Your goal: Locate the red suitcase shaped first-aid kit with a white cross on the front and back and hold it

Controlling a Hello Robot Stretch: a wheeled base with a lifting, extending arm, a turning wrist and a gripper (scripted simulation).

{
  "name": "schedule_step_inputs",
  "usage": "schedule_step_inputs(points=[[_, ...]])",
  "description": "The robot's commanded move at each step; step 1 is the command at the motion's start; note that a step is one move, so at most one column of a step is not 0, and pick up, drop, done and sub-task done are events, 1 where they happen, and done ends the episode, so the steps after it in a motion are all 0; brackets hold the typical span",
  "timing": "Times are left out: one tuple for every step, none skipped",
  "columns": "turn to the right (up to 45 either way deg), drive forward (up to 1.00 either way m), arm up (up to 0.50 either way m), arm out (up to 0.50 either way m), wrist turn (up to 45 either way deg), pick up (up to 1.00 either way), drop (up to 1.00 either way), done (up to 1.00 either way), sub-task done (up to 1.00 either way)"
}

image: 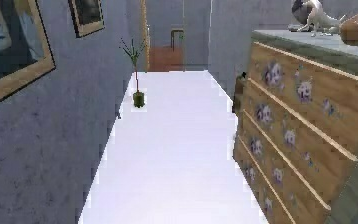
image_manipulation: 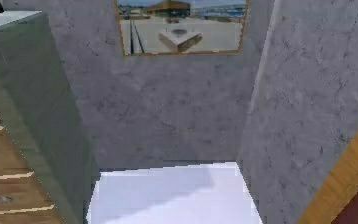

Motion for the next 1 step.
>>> schedule_step_inputs(points=[[0.0,1.00,0.00,0.00,0.0,0.00,0.00,0.00,0.00]])
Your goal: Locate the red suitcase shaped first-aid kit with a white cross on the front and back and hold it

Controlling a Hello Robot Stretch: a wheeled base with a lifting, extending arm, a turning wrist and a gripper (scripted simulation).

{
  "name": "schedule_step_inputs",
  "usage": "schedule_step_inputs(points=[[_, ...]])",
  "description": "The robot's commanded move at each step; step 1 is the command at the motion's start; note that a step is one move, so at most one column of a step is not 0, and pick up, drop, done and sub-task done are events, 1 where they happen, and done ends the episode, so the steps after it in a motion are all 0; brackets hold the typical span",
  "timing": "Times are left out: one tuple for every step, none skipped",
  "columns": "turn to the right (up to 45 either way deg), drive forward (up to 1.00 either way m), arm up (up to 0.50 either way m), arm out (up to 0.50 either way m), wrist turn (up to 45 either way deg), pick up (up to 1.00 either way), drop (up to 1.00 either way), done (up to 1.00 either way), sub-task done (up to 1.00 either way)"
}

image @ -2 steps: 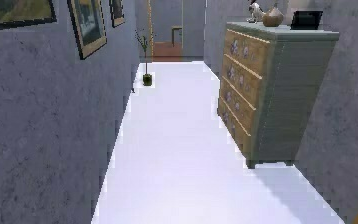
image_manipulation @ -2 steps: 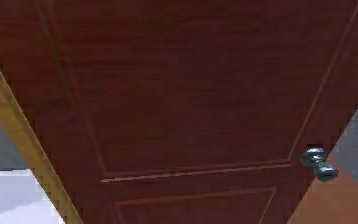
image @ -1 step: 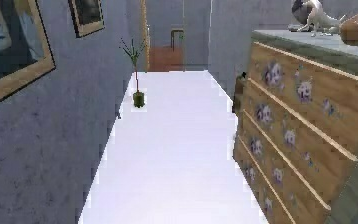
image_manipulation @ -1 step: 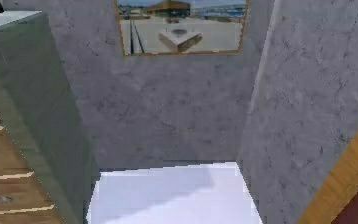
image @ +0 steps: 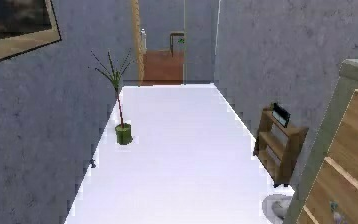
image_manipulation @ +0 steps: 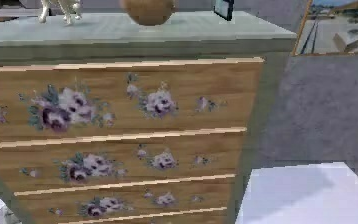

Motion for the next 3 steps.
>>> schedule_step_inputs(points=[[0.0,1.00,0.00,0.00,0.0,0.00,0.00,0.00,0.00],[-3.0,0.00,0.00,0.00,0.0,0.00,0.00,0.00,0.00],[0.0,0.85,0.00,0.00,0.0,0.00,0.00,0.00,0.00]])
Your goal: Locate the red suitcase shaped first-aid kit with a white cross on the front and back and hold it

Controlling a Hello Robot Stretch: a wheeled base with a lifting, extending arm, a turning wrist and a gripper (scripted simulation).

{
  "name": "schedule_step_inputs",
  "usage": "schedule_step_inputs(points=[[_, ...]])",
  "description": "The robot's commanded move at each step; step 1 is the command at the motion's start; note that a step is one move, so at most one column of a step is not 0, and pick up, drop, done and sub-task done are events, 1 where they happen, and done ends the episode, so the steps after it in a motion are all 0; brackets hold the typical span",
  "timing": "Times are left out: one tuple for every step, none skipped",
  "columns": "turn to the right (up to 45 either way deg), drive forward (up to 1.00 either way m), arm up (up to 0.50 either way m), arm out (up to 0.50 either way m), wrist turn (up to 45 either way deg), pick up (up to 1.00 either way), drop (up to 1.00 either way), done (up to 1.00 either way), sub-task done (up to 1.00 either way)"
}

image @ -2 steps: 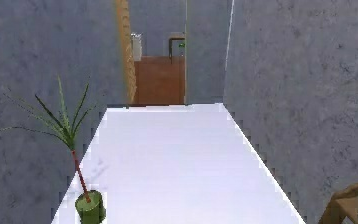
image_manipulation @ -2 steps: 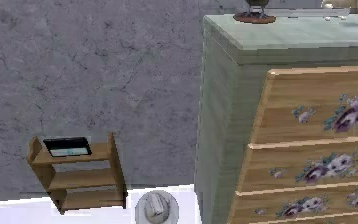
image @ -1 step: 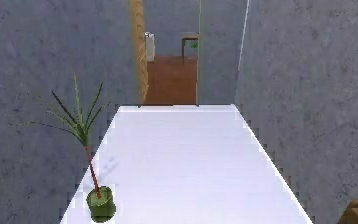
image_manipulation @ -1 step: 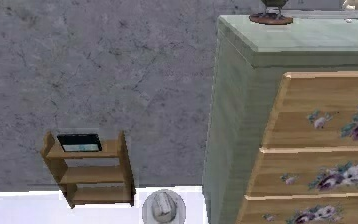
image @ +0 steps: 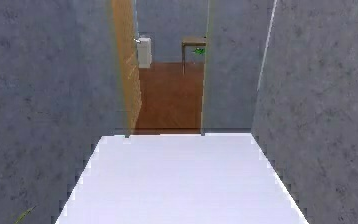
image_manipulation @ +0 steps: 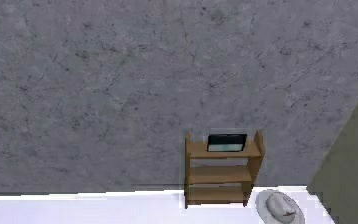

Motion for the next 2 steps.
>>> schedule_step_inputs(points=[[0.0,1.00,0.00,0.00,0.0,0.00,0.00,0.00,0.00],[3.0,0.00,0.00,0.00,0.0,0.00,0.00,0.00,0.00]])
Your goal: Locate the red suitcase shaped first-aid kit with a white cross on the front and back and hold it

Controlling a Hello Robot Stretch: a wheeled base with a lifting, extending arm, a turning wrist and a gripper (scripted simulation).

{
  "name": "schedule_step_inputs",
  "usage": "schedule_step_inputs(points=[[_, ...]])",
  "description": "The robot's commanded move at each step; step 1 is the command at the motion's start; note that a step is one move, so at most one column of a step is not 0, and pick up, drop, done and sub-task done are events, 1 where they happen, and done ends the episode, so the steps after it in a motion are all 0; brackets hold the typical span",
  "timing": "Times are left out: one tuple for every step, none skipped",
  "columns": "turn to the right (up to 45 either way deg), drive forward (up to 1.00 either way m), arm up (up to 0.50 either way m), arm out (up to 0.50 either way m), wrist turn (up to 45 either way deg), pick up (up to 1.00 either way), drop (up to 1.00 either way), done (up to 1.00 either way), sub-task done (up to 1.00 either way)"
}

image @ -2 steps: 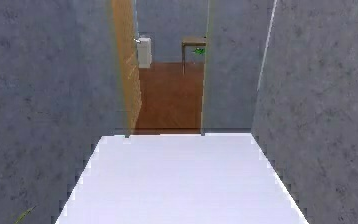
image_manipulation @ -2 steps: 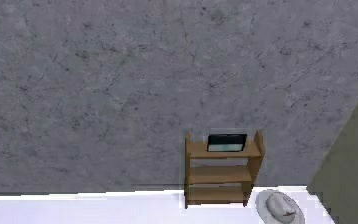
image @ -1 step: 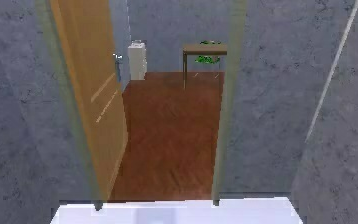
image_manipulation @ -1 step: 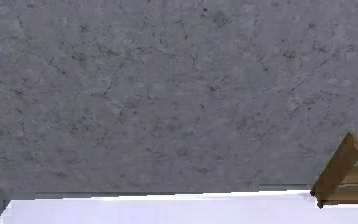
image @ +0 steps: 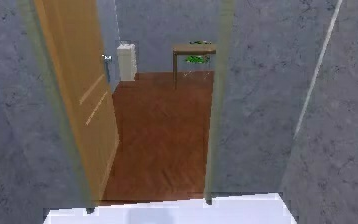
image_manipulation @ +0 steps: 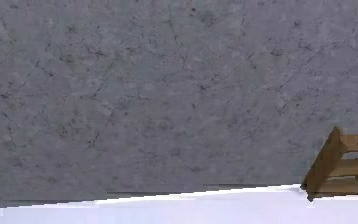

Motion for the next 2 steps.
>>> schedule_step_inputs(points=[[-9.0,0.00,0.00,0.00,0.0,0.00,0.00,0.00,0.00],[0.0,1.00,0.00,0.00,0.0,0.00,0.00,0.00,0.00]])
